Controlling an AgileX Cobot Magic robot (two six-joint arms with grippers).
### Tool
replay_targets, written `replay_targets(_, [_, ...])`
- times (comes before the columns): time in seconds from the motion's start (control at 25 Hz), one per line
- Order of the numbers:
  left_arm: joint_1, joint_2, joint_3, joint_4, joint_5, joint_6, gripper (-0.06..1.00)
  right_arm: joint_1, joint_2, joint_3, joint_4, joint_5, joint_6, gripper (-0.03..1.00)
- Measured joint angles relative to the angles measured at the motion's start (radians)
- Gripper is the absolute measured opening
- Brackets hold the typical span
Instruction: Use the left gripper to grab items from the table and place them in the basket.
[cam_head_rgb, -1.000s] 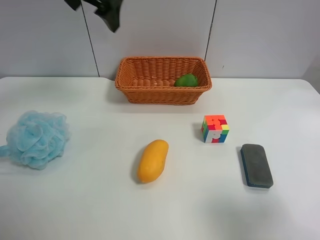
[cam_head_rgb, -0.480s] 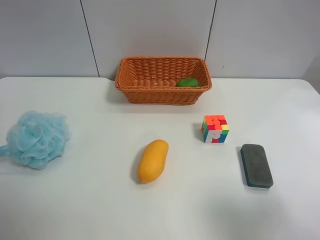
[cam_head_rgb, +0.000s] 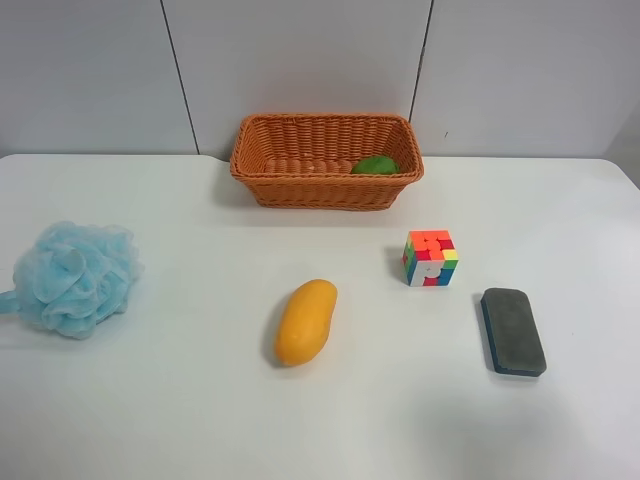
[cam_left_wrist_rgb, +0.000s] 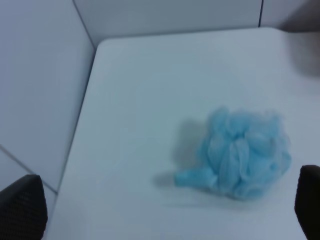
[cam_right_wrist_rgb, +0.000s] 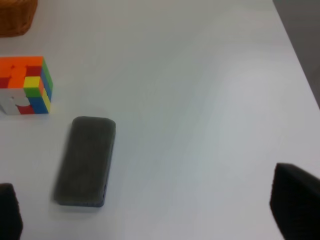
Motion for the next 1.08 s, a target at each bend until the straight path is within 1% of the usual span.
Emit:
replay_targets(0.08, [0.045, -0.104, 0.096, -0.031, 0.000, -0.002, 0.99, 0.000, 0.000, 0.000, 0.000, 0.000, 0.000, 0.99])
replay_targets(0.2, [0.092, -0.220, 0.223, -0.089, -0.017, -0.002, 0.99, 0.000, 0.000, 0.000, 0.000, 0.000, 0.000, 0.99])
replay_targets(0.28, [0.108, -0.258, 0.303, -0.137, -0.041, -0.005, 0.99, 0.000, 0.000, 0.000, 0.000, 0.000, 0.000, 0.99])
replay_targets(0.4, [0.116, -0.262, 0.369, -0.182, -0.083, -0.006, 0.99, 0.000, 0.000, 0.000, 0.000, 0.000, 0.000, 0.99])
replay_targets(0.52, [0.116, -0.265, 0.392, -0.187, -0.143, -0.006, 0.99, 0.000, 0.000, 0.000, 0.000, 0.000, 0.000, 0.99])
replay_targets(0.64, [0.116, -0.266, 0.402, -0.189, -0.143, -0.006, 0.99, 0.000, 0.000, 0.000, 0.000, 0.000, 0.000, 0.99])
replay_targets(0.84, [0.116, -0.266, 0.403, -0.190, -0.144, -0.006, 0.93, 0.000, 0.000, 0.000, 0.000, 0.000, 0.000, 0.99])
replay_targets(1.08, [0.116, -0.266, 0.403, -0.200, -0.144, 0.003, 0.92, 0.000, 0.000, 0.000, 0.000, 0.000, 0.000, 0.99])
